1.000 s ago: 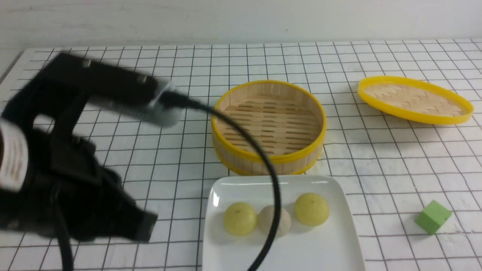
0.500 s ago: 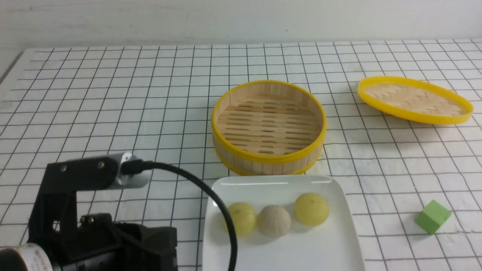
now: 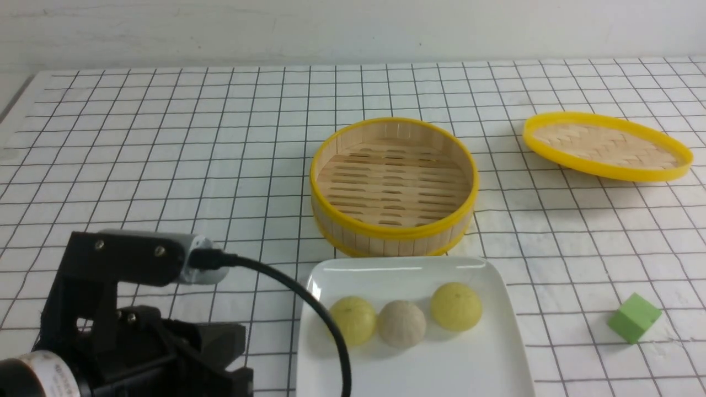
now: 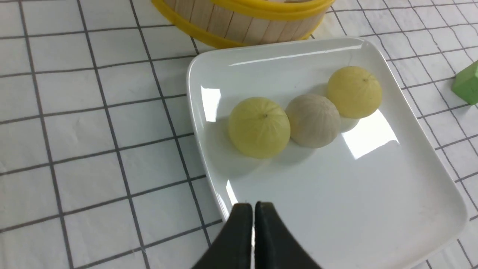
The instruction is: Put the steamed buns into the plate on the white-black tablecloth.
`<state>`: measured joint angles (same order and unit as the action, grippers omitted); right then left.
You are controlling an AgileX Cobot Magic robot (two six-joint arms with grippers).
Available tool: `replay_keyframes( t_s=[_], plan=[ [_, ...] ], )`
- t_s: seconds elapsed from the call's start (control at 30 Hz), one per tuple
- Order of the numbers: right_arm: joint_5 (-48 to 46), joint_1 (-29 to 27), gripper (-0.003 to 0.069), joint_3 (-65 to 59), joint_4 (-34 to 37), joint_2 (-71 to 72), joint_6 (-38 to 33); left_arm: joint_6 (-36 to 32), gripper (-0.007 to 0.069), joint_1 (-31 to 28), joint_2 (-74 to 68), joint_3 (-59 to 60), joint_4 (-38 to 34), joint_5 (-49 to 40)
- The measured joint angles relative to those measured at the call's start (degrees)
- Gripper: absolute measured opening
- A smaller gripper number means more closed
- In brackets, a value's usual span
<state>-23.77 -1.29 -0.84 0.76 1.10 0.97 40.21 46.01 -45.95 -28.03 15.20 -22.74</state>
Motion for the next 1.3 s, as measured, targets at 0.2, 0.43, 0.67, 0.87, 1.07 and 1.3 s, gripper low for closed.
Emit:
replay_keyframes(
  t_s=[0.2, 0.43, 0.67, 0.87, 1.07, 1.3],
  plan=[
    [0.0, 0.0, 0.0076, 0.0, 0.0, 0.0, 0.0, -6.11, 0.0049, -3.62, 5.42, 0.45, -0.72, 0.05],
    [0.0, 0.0, 0.0078, 0.0, 0.0, 0.0, 0.0, -19.15, 0.0054, -18.78, 20.15, 10.29, -4.08, 4.97],
    [0.0, 0.0, 0.0081, 0.0, 0.0, 0.0, 0.0, -23.85, 0.0057, -35.84, 39.61, 23.82, -5.13, 4.88],
    [0.0, 0.0, 0.009, -0.05, 0.0, 0.0, 0.0, -26.27, 0.0067, -43.72, 44.91, 29.35, -5.29, 3.11],
    [0.0, 0.0, 0.0099, -0.05, 0.0, 0.0, 0.0, -28.55, 0.0072, -44.18, 46.59, 29.6, -5.46, 1.92],
    [0.0, 0.0, 0.0108, -0.05, 0.0, 0.0, 0.0, -28.61, 0.0075, -44.51, 46.59, 29.55, -5.46, 1.58]
  ],
)
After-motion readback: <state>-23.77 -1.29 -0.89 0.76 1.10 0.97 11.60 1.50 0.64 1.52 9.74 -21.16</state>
